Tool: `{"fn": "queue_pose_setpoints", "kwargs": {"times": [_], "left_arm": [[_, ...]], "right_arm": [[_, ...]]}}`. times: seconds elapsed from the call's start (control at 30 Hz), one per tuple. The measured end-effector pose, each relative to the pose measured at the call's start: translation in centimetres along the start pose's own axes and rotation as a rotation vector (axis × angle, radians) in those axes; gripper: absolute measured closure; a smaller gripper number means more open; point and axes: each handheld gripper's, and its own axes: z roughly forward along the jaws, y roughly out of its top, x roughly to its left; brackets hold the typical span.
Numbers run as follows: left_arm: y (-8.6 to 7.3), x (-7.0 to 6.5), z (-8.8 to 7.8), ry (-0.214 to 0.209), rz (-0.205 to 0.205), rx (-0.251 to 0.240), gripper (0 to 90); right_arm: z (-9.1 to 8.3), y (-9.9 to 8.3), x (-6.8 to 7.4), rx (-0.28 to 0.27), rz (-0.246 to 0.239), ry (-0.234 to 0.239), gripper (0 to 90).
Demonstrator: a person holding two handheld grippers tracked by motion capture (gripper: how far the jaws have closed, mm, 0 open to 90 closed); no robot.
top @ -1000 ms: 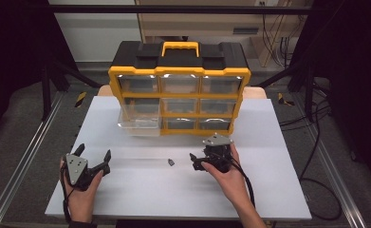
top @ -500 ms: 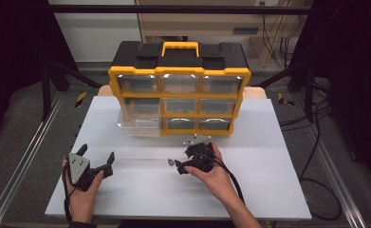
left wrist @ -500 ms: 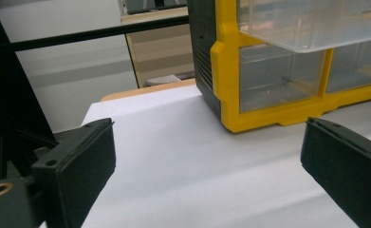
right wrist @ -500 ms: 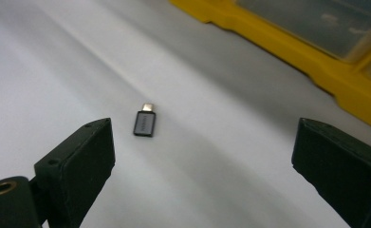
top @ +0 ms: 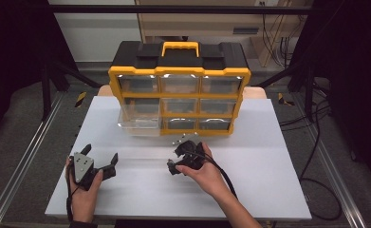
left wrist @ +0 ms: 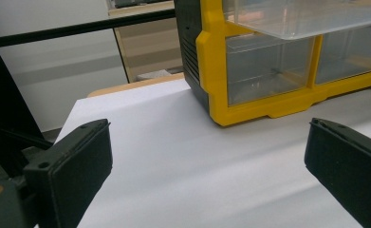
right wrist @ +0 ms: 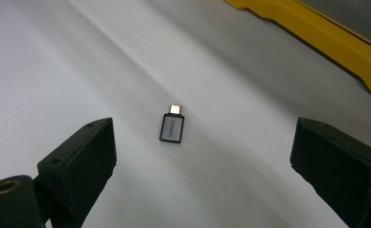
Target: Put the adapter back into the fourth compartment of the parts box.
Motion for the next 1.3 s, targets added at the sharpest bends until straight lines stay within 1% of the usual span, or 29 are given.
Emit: {"fn": "queue_pose_setpoints", "kwargs": {"times": [0.1,0.2,0.43,0.47,0.53,0.57,0.6,0.63,0.8,0.83,0.87,0.9,0.97,1.0,1.07,1.13,1.17,1.23,1.3], "left_arm": [[0.0,-0.1,0.1,-0.010,0.008,0.004,1.5],[0.0,-0.2,0.1,-0.014,0.001,0.003,1.5],[-0.1,-0.2,0.2,-0.031,0.000,0.006,1.5],[-0.1,-0.2,0.3,-0.033,0.003,0.008,1.5],[-0.2,-0.3,0.3,-0.038,0.006,0.012,1.5],[-0.1,-0.3,0.3,-0.040,0.006,0.012,1.4],[-0.1,-0.3,0.3,-0.039,0.004,0.011,1.5],[-0.1,-0.3,0.3,-0.037,0.003,0.009,1.4],[0.0,-0.4,0.3,-0.036,0.008,0.010,1.4],[0.0,-0.4,0.3,-0.036,0.007,0.010,1.4],[0.0,-0.4,0.3,-0.036,0.008,0.011,1.5],[0.0,-0.4,0.3,-0.037,0.009,0.013,1.5],[0.0,-0.4,0.3,-0.040,0.010,0.014,1.4],[-0.1,-0.4,0.3,-0.040,0.008,0.012,1.4],[-0.1,-0.3,0.2,-0.040,0.006,0.011,1.4],[-0.1,-0.2,0.2,-0.037,-0.001,0.010,1.4],[-0.1,-0.1,0.2,-0.037,-0.005,0.009,1.4],[-0.1,-0.1,0.3,-0.037,-0.009,0.009,1.4],[-0.1,-0.1,0.2,-0.036,-0.008,0.008,1.4]], "right_arm": [[0.2,0.0,0.1,0.012,0.000,0.001,8.9],[0.5,0.0,0.1,0.034,0.013,0.001,9.1],[1.2,0.0,0.4,0.055,0.007,0.003,9.6],[1.4,0.0,0.5,0.058,0.019,0.005,10.7],[1.5,0.1,0.6,0.069,0.026,0.004,11.0],[1.7,0.1,0.8,0.079,0.028,-0.011,11.1],[1.8,0.2,0.8,0.078,0.014,-0.007,11.1],[1.9,0.2,0.9,0.077,0.023,-0.004,11.3],[2.3,0.4,1.0,0.071,0.026,0.007,13.9],[2.3,0.4,1.0,0.070,0.038,0.005,14.6],[2.3,0.4,1.0,0.067,0.044,0.004,15.9],[2.3,0.5,0.9,0.053,0.035,0.006,19.0],[2.1,0.6,0.8,0.042,0.051,0.008,24.0],[1.9,0.6,0.6,0.030,0.049,0.005,28.1],[1.8,0.7,0.3,0.015,0.060,0.006,32.7],[1.8,0.8,0.1,0.022,0.098,0.016,38.6],[1.8,0.8,0.0,0.021,0.100,0.030,42.6],[1.9,0.7,0.1,0.025,0.090,0.045,46.7],[2.1,0.7,0.2,0.029,0.096,0.058,51.8]]}}
